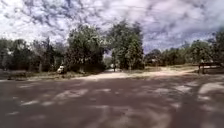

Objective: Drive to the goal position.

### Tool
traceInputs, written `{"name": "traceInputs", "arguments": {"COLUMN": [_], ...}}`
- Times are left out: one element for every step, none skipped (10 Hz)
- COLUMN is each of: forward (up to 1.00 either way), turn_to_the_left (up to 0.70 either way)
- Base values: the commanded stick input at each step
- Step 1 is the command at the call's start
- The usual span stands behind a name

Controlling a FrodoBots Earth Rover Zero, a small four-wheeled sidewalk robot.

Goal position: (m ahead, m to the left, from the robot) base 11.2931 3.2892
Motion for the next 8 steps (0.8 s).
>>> {"name": "traceInputs", "arguments": {"forward": [0.85,0.85,0.85,0.85,0.85,0.85,0.85,0.85], "turn_to_the_left": [0.00,0.00,0.00,0.00,0.00,0.00,0.00,0.00]}}
